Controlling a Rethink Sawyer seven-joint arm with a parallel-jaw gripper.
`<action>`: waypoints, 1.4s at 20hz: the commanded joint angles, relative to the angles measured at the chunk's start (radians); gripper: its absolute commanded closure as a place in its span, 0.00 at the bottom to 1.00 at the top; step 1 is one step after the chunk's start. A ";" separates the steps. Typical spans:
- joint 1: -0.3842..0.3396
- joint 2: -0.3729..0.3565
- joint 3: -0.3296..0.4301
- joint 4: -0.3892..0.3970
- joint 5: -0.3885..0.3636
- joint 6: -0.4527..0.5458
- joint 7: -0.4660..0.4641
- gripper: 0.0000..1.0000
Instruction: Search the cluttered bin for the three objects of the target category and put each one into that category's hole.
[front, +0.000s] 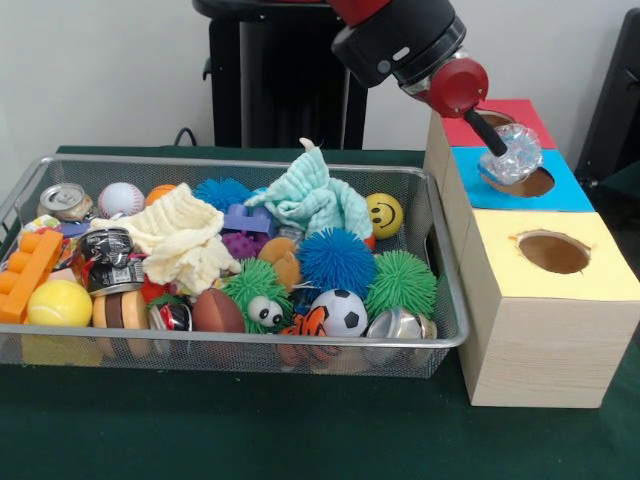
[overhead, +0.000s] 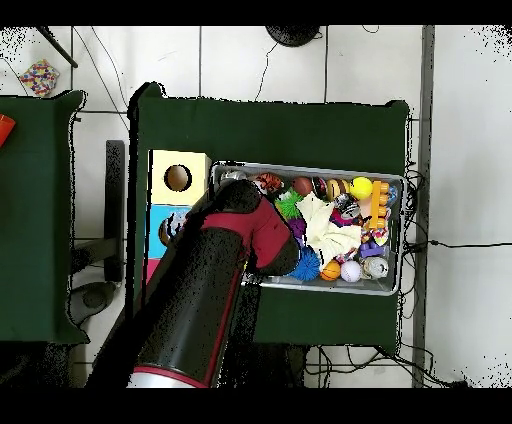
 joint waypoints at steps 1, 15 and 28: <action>-0.046 0.041 0.182 0.051 0.015 -0.095 -0.023 1.00; -0.068 0.034 0.222 0.061 0.007 -0.084 -0.021 1.00; -0.049 0.053 0.211 0.047 -0.044 -0.075 0.052 1.00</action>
